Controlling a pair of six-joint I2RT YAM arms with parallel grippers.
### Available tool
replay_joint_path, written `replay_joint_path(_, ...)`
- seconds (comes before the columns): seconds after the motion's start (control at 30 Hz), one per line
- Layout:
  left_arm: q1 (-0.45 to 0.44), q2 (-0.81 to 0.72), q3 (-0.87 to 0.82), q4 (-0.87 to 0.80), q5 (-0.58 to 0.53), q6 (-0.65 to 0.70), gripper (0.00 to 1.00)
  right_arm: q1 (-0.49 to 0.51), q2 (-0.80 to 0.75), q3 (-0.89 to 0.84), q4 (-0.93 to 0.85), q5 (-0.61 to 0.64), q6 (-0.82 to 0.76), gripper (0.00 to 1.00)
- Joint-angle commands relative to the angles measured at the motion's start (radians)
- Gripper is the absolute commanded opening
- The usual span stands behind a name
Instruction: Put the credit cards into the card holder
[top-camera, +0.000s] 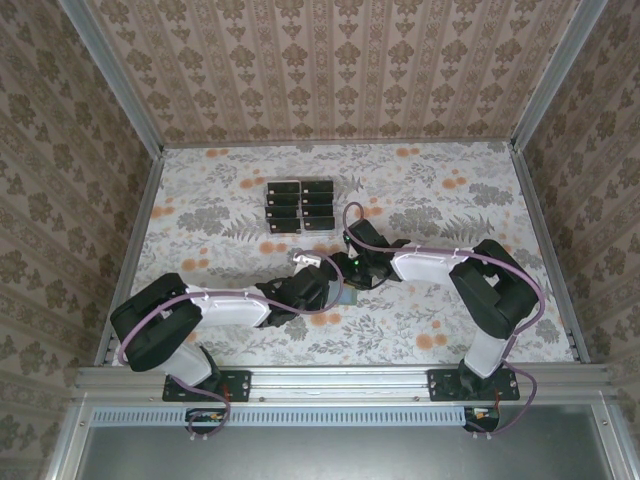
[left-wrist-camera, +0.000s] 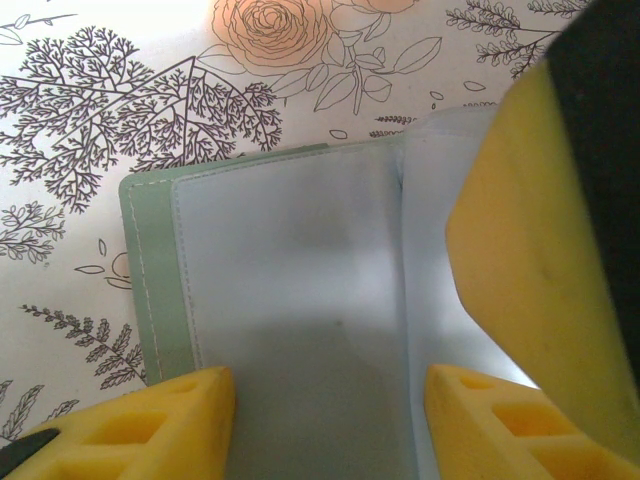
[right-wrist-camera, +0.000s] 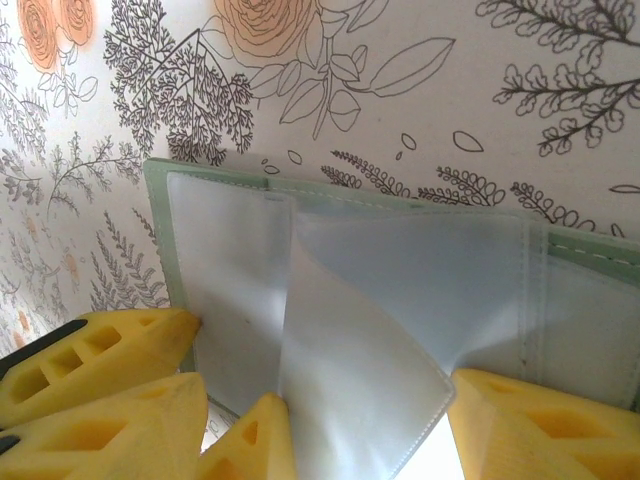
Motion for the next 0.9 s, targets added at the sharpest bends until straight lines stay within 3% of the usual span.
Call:
replay_joint_path(0.0,0.003,-0.004,-0.012,-0.031,0.001,0.004,0.54,0.003,0.013,0.027,-0.009,-0.024,-0.002,0.65)
replay_joint_path(0.47,0.003,-0.113,-0.037,-0.032,0.004,0.014,0.55,0.017,-0.013,0.059,-0.031,-0.022,0.008,0.65)
replay_joint_path(0.87,0.008,-0.478,-0.158,-0.093,-0.091,-0.045,0.61,0.064,0.03,0.157,-0.078,0.002,0.016,0.65)
